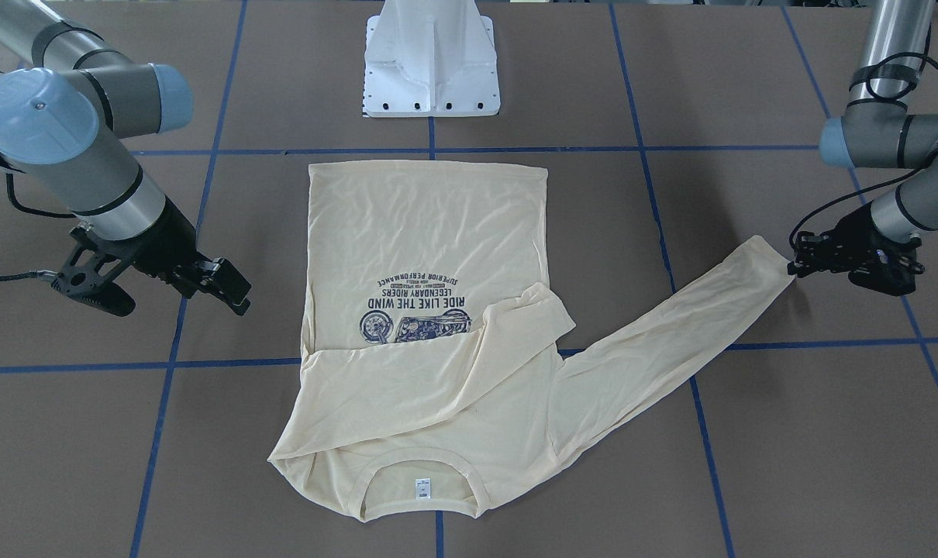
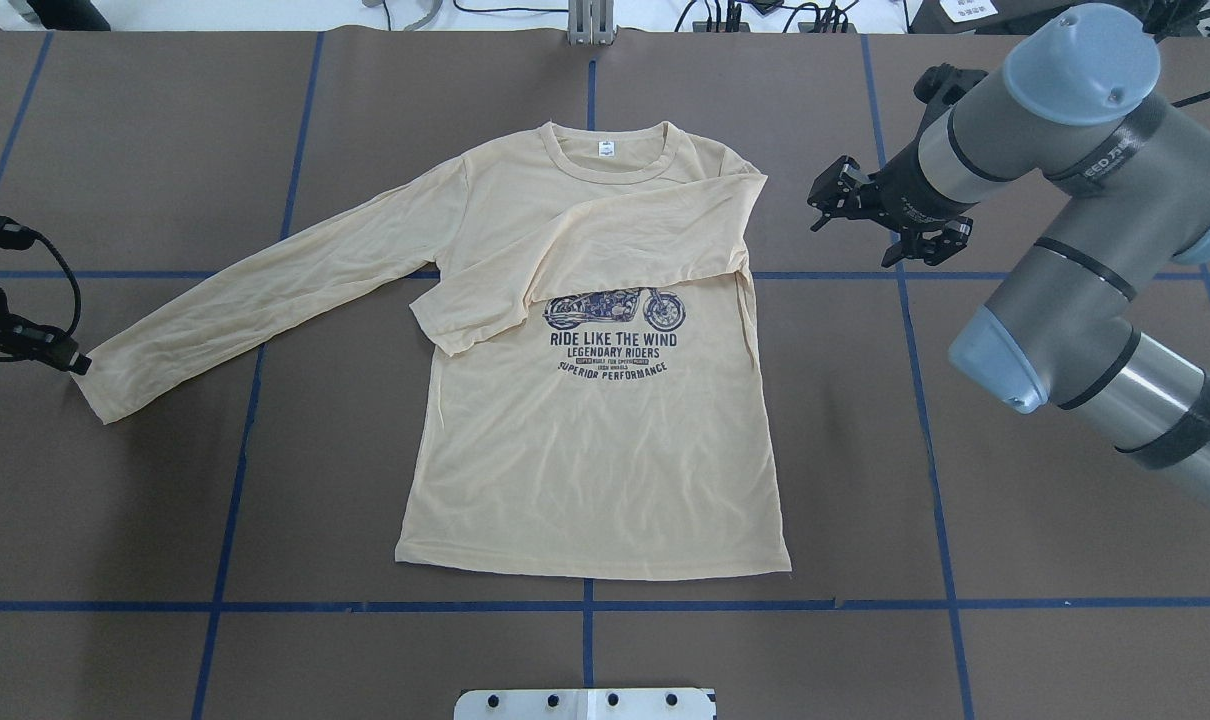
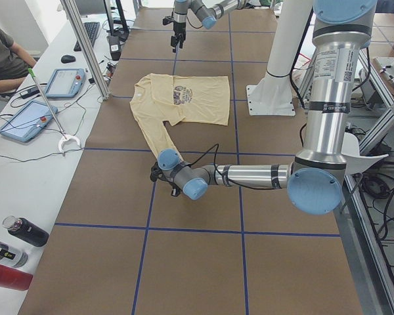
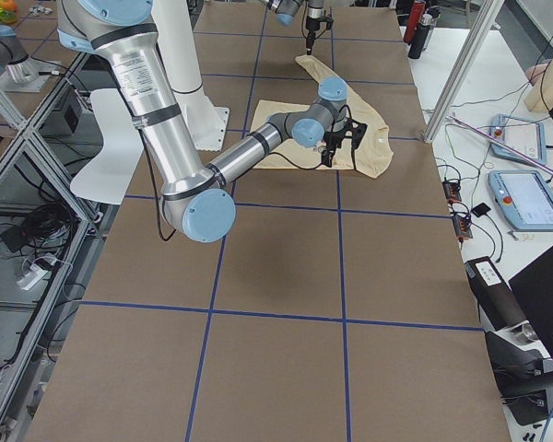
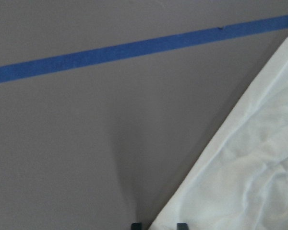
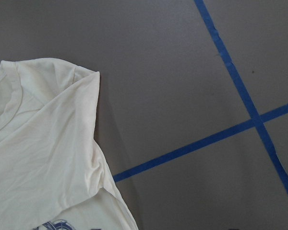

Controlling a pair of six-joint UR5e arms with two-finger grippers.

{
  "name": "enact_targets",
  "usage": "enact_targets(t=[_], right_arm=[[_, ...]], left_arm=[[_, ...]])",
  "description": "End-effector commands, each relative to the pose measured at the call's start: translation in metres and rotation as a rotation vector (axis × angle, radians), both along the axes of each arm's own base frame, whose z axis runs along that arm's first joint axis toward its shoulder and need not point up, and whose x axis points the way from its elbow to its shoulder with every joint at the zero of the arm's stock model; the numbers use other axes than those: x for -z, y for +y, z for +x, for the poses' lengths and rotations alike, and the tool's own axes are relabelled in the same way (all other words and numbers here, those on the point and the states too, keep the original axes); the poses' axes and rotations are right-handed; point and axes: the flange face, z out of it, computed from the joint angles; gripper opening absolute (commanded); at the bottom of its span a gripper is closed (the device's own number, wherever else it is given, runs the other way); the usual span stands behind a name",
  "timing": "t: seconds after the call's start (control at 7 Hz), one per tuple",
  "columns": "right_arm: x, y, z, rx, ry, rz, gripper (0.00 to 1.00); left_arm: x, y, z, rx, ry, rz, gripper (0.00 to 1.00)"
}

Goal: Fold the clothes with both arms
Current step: 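Move the left gripper to the cuff of the other sleeve and grasp it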

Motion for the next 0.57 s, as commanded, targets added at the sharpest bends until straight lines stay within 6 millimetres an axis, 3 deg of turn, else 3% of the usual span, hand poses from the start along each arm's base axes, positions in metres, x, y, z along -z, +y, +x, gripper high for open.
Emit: enact_targets(t=[0.0, 0.14, 0.29, 0.43], right_arm=[[0.000, 0.001, -0.001, 0.002, -0.001, -0.001, 0.91], [0.003, 0.000, -0.001, 0.004, -0.007, 0.000, 0.91], [0.002, 0.000, 0.000, 0.004, -0.006, -0.003, 0.90], [0.000, -0.001, 0.003, 0.000, -0.006, -0.004, 0.90]], left_arm=[[0.003, 0.000, 0.000, 0.000, 0.003, 0.003, 0.00], [0.014, -0.001, 0.000, 0.000, 0.013, 0.017, 0.00], [0.039, 0.003, -0.002, -0.007, 0.048, 0.038, 0.00], [0.078, 0.008, -0.005, -0.027, 0.113, 0.053, 0.00]])
